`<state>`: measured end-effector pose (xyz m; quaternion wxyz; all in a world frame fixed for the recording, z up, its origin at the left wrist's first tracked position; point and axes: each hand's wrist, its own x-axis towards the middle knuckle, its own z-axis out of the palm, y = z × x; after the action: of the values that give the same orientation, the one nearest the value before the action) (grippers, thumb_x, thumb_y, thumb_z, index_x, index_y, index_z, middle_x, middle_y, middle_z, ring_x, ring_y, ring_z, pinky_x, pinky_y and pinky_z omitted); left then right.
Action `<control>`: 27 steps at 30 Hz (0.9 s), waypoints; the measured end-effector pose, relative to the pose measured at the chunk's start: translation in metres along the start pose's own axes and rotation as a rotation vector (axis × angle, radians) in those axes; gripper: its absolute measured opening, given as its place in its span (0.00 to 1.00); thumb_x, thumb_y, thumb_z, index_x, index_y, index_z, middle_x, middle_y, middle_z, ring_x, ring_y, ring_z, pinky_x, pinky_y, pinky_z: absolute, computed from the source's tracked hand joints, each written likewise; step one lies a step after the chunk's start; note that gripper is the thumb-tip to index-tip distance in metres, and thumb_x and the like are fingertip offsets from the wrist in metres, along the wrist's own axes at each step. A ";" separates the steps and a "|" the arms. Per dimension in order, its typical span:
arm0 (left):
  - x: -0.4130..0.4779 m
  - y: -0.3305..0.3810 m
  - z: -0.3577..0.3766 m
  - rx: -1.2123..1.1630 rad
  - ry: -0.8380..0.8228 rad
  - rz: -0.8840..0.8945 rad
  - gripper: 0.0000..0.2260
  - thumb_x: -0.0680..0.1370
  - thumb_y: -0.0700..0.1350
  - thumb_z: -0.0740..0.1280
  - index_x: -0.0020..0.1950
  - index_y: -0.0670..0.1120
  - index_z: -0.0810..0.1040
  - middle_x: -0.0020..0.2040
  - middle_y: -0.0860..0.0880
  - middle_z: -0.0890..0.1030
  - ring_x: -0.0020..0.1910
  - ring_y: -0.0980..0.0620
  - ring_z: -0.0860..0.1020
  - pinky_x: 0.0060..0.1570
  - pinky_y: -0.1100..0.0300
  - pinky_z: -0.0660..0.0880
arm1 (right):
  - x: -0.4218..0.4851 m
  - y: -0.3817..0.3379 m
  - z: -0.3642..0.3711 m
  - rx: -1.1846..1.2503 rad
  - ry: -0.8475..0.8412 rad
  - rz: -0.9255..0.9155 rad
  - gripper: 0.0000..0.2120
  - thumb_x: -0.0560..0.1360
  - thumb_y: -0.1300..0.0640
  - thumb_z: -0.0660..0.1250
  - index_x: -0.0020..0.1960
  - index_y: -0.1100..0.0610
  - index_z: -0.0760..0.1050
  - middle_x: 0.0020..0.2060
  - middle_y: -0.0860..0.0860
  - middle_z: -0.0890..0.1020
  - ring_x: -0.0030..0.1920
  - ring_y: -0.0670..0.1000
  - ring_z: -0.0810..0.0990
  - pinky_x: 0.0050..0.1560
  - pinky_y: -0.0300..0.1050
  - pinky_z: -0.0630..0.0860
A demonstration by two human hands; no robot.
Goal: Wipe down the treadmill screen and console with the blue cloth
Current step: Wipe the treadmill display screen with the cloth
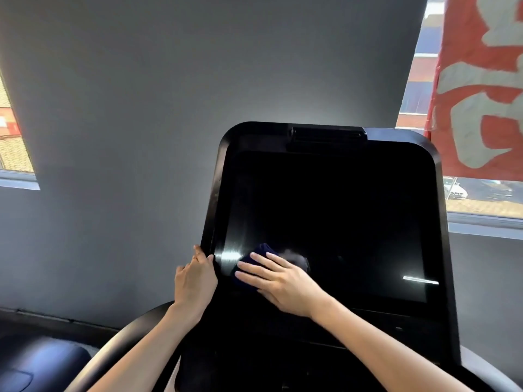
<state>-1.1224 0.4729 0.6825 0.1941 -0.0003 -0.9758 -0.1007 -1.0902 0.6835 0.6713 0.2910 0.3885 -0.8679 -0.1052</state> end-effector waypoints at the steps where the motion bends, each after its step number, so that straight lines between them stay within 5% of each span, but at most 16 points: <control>1: 0.000 0.001 0.000 0.000 0.000 -0.001 0.23 0.84 0.46 0.46 0.75 0.34 0.54 0.65 0.42 0.76 0.58 0.46 0.78 0.59 0.56 0.68 | 0.007 0.013 -0.003 -0.017 0.013 0.022 0.27 0.78 0.55 0.60 0.75 0.48 0.58 0.73 0.45 0.64 0.74 0.51 0.59 0.73 0.50 0.60; 4: 0.000 0.002 -0.004 -0.039 -0.017 -0.015 0.23 0.84 0.46 0.46 0.75 0.34 0.53 0.64 0.41 0.76 0.58 0.45 0.78 0.60 0.55 0.68 | 0.048 0.064 -0.019 0.021 0.152 0.371 0.28 0.75 0.62 0.64 0.74 0.52 0.62 0.72 0.48 0.66 0.73 0.54 0.63 0.69 0.55 0.66; 9: 0.002 -0.002 -0.008 -0.002 -0.044 -0.003 0.23 0.84 0.47 0.46 0.76 0.36 0.52 0.61 0.43 0.78 0.58 0.44 0.78 0.61 0.54 0.67 | 0.116 0.108 -0.043 0.135 0.201 0.695 0.27 0.80 0.63 0.55 0.77 0.53 0.51 0.76 0.48 0.54 0.76 0.55 0.48 0.76 0.53 0.47; 11: 0.002 -0.002 -0.007 -0.030 -0.051 -0.006 0.23 0.84 0.47 0.47 0.76 0.36 0.52 0.60 0.43 0.79 0.57 0.43 0.77 0.61 0.53 0.67 | 0.126 0.095 -0.038 0.118 0.214 0.657 0.29 0.78 0.66 0.56 0.76 0.51 0.53 0.76 0.49 0.56 0.76 0.57 0.51 0.75 0.54 0.50; 15: 0.000 -0.002 -0.010 -0.127 -0.073 -0.044 0.23 0.84 0.47 0.48 0.76 0.39 0.53 0.62 0.40 0.77 0.60 0.40 0.75 0.60 0.52 0.66 | 0.096 0.027 -0.003 0.072 0.076 0.252 0.32 0.71 0.65 0.55 0.73 0.49 0.62 0.72 0.49 0.66 0.72 0.57 0.63 0.70 0.56 0.61; 22: 0.003 -0.005 -0.015 -0.165 -0.120 -0.035 0.23 0.84 0.48 0.47 0.77 0.39 0.52 0.61 0.40 0.77 0.60 0.42 0.76 0.58 0.53 0.70 | 0.017 -0.008 0.006 0.023 -0.073 -0.099 0.33 0.74 0.60 0.64 0.75 0.46 0.56 0.74 0.45 0.60 0.75 0.51 0.54 0.74 0.49 0.52; 24: 0.003 -0.004 -0.015 -0.167 -0.121 -0.037 0.23 0.84 0.48 0.47 0.77 0.39 0.51 0.61 0.40 0.77 0.59 0.42 0.76 0.57 0.53 0.70 | 0.025 0.019 -0.005 0.015 -0.061 -0.105 0.30 0.74 0.61 0.61 0.75 0.47 0.59 0.73 0.45 0.62 0.74 0.50 0.57 0.73 0.49 0.55; 27: 0.001 -0.002 -0.015 -0.167 -0.121 -0.038 0.23 0.84 0.47 0.47 0.76 0.38 0.50 0.62 0.40 0.76 0.59 0.41 0.76 0.59 0.51 0.69 | 0.062 0.083 -0.024 0.023 0.092 0.209 0.28 0.72 0.65 0.54 0.72 0.52 0.65 0.71 0.50 0.67 0.71 0.56 0.65 0.70 0.56 0.64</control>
<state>-1.1178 0.4679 0.6962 0.1322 -0.0038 -0.9737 -0.1854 -1.1594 0.6950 0.7506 0.3356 0.3039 -0.8905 -0.0462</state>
